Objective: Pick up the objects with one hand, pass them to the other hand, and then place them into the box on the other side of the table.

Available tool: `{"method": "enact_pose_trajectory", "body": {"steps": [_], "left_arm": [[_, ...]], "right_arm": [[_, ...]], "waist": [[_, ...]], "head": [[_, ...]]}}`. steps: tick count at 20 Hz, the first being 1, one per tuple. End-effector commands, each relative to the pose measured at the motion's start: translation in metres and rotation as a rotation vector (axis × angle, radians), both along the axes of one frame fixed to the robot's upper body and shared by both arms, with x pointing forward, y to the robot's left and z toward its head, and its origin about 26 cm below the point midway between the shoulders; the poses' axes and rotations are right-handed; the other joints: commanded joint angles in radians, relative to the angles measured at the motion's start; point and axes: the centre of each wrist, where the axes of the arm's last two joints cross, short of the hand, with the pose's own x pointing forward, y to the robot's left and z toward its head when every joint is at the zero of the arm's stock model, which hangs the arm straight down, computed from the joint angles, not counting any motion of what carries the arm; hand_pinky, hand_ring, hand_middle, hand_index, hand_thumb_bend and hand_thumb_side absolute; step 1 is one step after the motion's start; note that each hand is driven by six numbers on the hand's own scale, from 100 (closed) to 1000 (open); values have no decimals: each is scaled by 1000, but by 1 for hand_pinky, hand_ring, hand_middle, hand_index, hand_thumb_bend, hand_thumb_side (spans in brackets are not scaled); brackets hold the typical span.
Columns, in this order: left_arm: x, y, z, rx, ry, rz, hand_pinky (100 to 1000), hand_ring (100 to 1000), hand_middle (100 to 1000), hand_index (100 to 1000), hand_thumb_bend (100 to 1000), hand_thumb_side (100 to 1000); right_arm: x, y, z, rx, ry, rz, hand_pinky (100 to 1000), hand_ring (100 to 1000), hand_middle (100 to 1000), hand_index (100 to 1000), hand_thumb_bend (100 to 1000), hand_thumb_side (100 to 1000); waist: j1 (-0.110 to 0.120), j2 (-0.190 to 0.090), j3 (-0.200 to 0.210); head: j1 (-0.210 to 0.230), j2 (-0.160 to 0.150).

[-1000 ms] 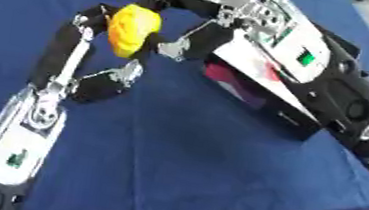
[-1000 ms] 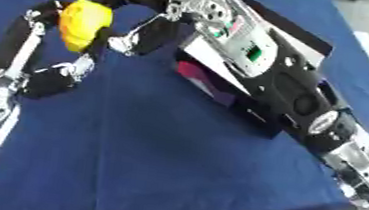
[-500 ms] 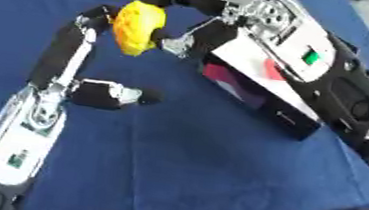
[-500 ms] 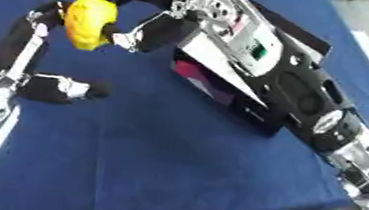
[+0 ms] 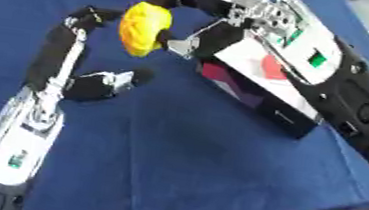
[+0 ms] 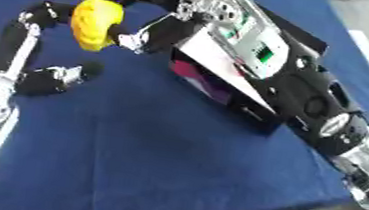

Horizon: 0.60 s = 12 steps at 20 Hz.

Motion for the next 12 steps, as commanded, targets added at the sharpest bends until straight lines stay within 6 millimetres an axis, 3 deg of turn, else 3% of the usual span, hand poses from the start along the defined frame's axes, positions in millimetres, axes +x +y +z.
{"method": "enact_pose_trajectory", "body": {"steps": [1,8,12], "left_arm": [[-1,0,6,-6,-3,17,778,752,735,844,812,870],[4,24,-3,-5,18,69,777,749,734,841,680,764],[4,36,-6,-5,23,83,775,749,736,834,646,728]], "right_arm": [[-6,-9,13,-2,-38,-19,914,878,730,694,100,139],[-12,-32,18,58,-38,-103,917,881,736,700,100,112],[-13,-52,20,105,-50,-198,918,881,736,702,100,100]], "waist": [[-4,-29,-8],[18,-61,-48],[37,-71,-66]], "head": [[8,-2],[37,-2],[18,-2]]}}
